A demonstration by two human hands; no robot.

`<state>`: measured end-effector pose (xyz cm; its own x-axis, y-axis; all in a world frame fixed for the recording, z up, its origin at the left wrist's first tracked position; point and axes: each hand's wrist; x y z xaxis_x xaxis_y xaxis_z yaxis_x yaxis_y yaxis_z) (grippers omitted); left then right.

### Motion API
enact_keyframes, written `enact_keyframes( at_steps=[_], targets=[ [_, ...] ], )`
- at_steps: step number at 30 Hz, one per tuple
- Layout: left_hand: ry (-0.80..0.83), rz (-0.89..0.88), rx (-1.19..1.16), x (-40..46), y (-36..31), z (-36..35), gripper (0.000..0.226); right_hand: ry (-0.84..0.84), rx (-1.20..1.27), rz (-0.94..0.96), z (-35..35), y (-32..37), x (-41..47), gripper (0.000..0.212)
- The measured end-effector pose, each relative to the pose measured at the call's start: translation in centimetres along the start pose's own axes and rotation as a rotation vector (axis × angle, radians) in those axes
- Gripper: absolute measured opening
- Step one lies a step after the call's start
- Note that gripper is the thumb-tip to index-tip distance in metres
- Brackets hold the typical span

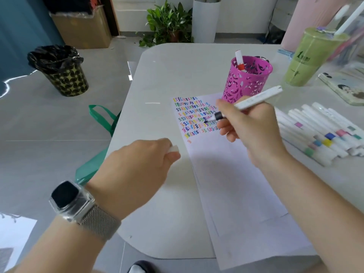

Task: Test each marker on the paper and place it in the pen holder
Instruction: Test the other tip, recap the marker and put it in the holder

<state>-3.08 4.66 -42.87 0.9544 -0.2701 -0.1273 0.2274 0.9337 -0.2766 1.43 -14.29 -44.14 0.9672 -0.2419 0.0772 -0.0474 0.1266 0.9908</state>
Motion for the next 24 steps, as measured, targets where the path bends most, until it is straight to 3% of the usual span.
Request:
enact_keyframes(
  at_steps=[5,24],
  targets=[
    [0.049,-0.068,0.027,-0.4,-1.1,-0.7,0.036,0.026,-0.168,0.067,-2.4,-2.2,-0.1,0.04],
    [0.01,-0.047,0.137,-0.2,-0.7,-0.4,0.042,-0.031,-0.363,0.163,-2.8,-4.0,0.0,0.03]
  ],
)
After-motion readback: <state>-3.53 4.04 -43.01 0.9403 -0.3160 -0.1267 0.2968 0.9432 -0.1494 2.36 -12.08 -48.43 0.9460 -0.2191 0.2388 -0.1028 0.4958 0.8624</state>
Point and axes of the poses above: each hand's wrist, its own x-axis towards the middle knuckle, its own z-axis out of the back of the hand, y = z × x, and after that the axes turned 2 degrees about y, right-handed
